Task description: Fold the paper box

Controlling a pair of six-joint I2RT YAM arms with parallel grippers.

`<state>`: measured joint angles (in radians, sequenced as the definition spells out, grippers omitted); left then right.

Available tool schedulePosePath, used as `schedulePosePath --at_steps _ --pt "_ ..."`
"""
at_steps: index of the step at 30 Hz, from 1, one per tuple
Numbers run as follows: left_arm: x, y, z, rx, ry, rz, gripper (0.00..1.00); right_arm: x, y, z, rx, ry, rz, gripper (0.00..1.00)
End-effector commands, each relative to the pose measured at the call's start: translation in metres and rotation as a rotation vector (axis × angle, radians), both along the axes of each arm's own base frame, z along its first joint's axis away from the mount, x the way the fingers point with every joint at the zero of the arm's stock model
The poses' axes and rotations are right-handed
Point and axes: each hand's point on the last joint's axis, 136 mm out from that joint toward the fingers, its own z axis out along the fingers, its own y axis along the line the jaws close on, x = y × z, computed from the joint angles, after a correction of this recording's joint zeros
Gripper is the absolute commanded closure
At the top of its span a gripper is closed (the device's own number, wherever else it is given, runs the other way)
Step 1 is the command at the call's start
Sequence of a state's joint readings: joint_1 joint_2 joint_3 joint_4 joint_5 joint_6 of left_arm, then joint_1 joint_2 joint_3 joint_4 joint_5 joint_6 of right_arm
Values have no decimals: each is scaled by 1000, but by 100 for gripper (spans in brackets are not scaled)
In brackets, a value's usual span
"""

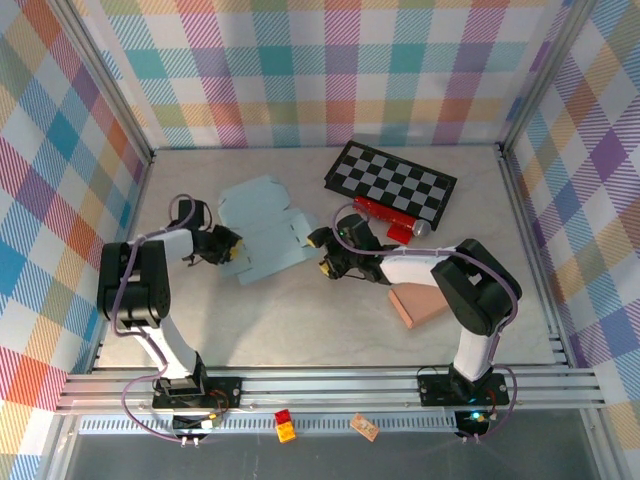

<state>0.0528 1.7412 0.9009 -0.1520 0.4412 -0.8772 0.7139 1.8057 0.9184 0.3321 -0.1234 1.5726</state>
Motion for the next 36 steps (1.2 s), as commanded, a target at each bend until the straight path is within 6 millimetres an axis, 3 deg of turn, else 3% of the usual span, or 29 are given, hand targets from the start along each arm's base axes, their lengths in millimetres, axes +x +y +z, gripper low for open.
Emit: schedulePosePath --at_steps 1,10,17,36 --pt "-16 -13 4 -29 10 11 74 18 -7 10 22 -92 -12 27" --pt "-37 -20 0 13 30 -33 75 36 -24 2 -21 -145 -6 39" --pt "-34 -25 3 11 22 -50 76 42 -17 -9 -16 -125 7 41" --pt "-34 -30 0 17 33 -81 77 65 -1 -29 -35 -134 25 62"
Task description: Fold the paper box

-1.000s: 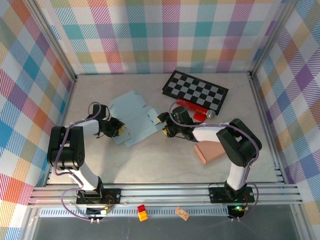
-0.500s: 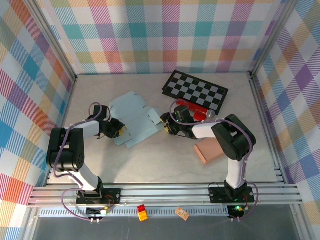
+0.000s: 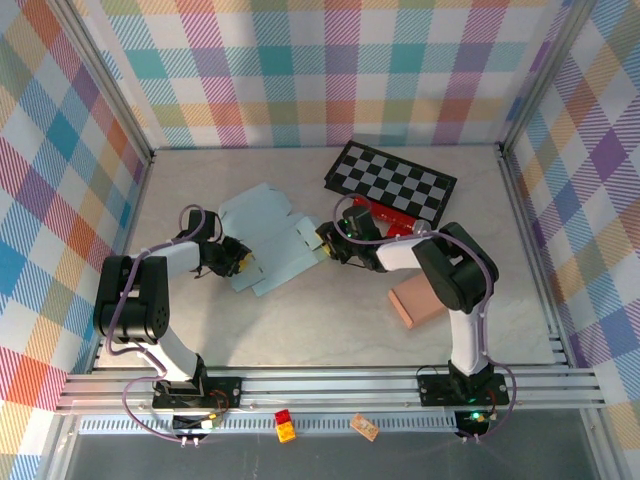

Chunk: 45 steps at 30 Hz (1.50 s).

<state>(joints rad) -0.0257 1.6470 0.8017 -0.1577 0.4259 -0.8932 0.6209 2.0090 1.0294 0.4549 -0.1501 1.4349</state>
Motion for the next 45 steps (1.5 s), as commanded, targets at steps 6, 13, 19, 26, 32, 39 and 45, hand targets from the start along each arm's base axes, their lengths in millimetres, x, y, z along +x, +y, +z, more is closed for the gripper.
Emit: schedulePosePath --at_steps 6,13,19,26,32,39,45 --pt "2 -3 5 22 3 -39 75 8 10 3 -10 -19 31 81" --pt "9 -6 50 141 -86 -122 63 8 -5 22 -54 25 -44 100" --pt "7 -12 102 337 -241 -224 52 8 -10 37 -47 121 -69 100" --pt "-36 -2 113 385 -213 -173 49 15 -20 72 -33 193 -66 100" --pt "-64 -2 117 112 -129 196 41 19 -23 89 20 242 -83 100" --pt "-50 -19 127 -151 -164 472 31 19 -23 99 38 293 -108 100" --pt "-36 -58 152 -128 -178 310 27 18 -25 104 42 315 -137 100"
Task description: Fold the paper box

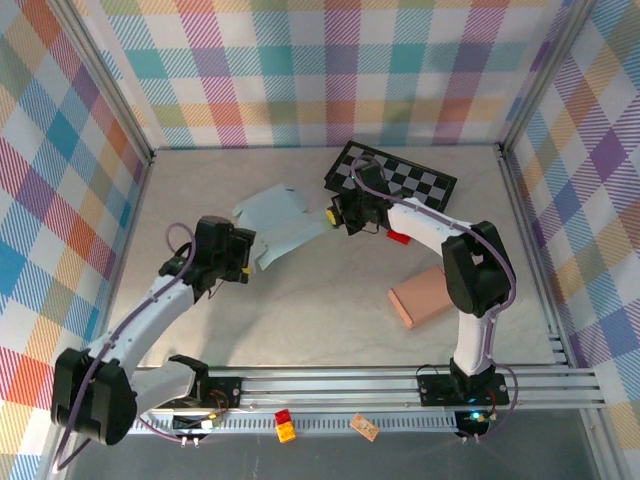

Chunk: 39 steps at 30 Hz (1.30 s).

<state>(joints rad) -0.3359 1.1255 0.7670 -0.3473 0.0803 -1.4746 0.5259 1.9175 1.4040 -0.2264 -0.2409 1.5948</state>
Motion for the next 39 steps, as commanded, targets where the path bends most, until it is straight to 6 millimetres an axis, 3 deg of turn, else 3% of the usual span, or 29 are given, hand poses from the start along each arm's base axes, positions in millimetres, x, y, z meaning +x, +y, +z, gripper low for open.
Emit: schedulePosePath --at_steps 1,4,10,19,22,27,37,39 --pt "5 -21 36 3 -38 -70 27 -1 3 30 38 -6 -16 100" --pt "-12 -24 42 70 -1 -104 25 0 3 32 41 7 -27 100" --pt "-29 -56 39 -70 1 -34 25 2 3 37 47 21 -51 100" --pt "13 -75 32 -144 -108 111 26 -5 3 40 51 53 -77 100" --pt "17 -75 25 -123 -99 124 29 -7 1 39 54 64 -85 100" --pt "22 -62 23 -83 -138 179 51 -11 -1 39 51 76 -88 100" --pt "29 -57 22 -81 -185 209 99 -17 0 38 53 106 -72 100" --pt "31 -55 28 -73 -201 215 100 -18 0 38 51 107 -67 100"
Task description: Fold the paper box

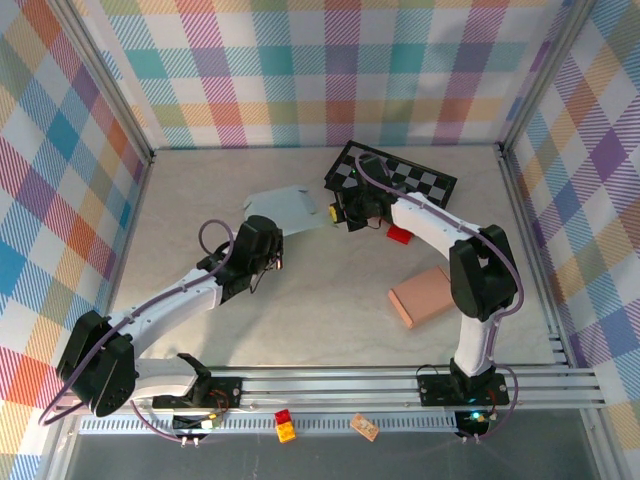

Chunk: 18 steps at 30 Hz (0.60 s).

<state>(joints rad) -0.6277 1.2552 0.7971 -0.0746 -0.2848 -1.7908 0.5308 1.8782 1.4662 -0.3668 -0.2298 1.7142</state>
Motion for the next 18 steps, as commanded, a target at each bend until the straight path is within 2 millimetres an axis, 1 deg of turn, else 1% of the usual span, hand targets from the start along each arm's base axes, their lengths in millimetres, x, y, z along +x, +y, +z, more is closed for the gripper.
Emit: schedulePosePath --at_steps 1,2,4,7,9,11,13,16,18 --pt "3 8 8 30 -33 31 100 -8 6 17 35 5 21 100" --pt "5 9 13 37 -53 34 100 -9 6 19 34 0 28 100" --pt "8 11 23 40 -80 51 100 -9 4 27 23 -26 40 88" --pt "14 14 37 37 -127 79 100 -14 -8 56 -13 -121 25 68" --pt "19 14 45 35 -156 90 100 -24 -18 77 -56 -187 2 55" --pt "23 11 48 15 -182 98 100 -35 -22 88 -57 -240 -21 48" --pt "27 7 49 -20 -197 105 100 -44 -14 92 -11 -297 -44 45" --pt "30 2 54 -53 -221 103 100 -51 18 91 102 -364 -58 45" --pt "32 -1 56 -62 -231 99 100 -53 36 92 127 -401 -43 45"
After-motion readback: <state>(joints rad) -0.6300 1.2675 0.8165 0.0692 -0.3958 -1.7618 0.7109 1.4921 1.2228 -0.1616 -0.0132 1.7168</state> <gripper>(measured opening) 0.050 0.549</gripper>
